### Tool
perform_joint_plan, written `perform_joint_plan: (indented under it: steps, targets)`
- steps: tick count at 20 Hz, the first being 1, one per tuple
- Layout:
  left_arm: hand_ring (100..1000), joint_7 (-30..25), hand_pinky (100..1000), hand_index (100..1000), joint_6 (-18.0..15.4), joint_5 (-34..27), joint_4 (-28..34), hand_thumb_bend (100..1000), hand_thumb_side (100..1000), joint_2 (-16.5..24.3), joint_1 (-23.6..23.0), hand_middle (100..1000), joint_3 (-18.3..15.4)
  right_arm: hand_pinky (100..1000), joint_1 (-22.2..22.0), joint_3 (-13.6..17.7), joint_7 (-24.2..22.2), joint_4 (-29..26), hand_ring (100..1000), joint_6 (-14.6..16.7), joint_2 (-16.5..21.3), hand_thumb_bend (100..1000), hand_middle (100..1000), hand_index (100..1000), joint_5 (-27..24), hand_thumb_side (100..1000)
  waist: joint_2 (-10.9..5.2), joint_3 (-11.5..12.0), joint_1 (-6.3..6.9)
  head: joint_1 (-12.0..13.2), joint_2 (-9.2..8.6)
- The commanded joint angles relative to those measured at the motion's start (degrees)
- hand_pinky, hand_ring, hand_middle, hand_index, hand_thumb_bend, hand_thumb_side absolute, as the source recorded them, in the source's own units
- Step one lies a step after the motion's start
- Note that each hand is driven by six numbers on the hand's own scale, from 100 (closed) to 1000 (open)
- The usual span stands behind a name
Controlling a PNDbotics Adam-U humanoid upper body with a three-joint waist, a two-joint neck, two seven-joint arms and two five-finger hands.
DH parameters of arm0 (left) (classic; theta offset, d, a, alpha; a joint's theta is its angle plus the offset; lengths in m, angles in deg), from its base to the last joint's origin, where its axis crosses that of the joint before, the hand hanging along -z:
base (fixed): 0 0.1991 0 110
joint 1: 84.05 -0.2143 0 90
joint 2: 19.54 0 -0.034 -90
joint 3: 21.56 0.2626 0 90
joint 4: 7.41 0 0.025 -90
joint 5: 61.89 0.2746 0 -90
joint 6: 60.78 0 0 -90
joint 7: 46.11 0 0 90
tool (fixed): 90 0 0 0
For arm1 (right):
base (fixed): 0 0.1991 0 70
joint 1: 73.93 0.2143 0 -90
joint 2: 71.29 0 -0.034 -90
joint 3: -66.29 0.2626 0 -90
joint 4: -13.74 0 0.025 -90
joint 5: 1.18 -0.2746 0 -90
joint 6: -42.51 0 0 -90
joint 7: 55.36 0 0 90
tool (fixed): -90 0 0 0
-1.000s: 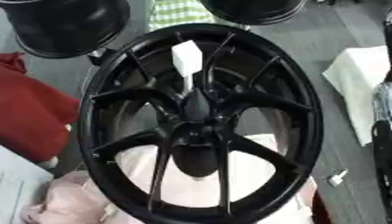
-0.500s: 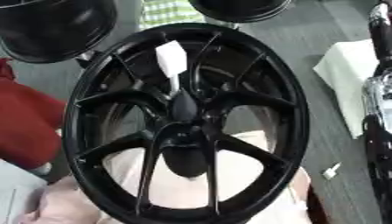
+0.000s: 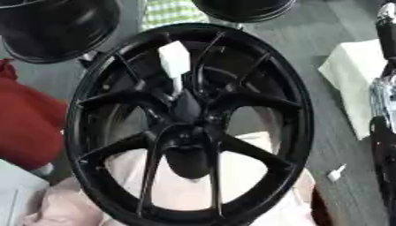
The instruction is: Pull the pin out of the wheel hub.
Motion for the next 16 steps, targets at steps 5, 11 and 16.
perform_joint_plan:
  steps: [5,11,16]
  targets:
    - [719,-5.3,741,776,-8.4,2.9,-6.0,100,504,-3.6,4.7,640,3.6,873,0.5,0.0,-0.3,-1.2,858,0.0,1.5,100,586,771,0.4,566,-0.85,0.0,0.35,0.7,-1.10]
    - [713,-5.3,733,773,-9.1,3.5,-8.5,100,555,-8.1,9.0,634,7.9,873,1.4,-1.1,-1.4,-1.2,859,0.0,0.8,100,587,772,0.4,569,-0.67,-1.4,0.48,2.6,-1.82]
    - [706,-5.3,725,774,-10.0,4.7,-15.8,100,568,-14.1,12.3,626,10.2,873,1.9,-1.4,-1.8,-1.2,859,-0.1,0.4,100,587,772,0.2,569,-0.76,-1.8,0.38,2.7,-2.19]
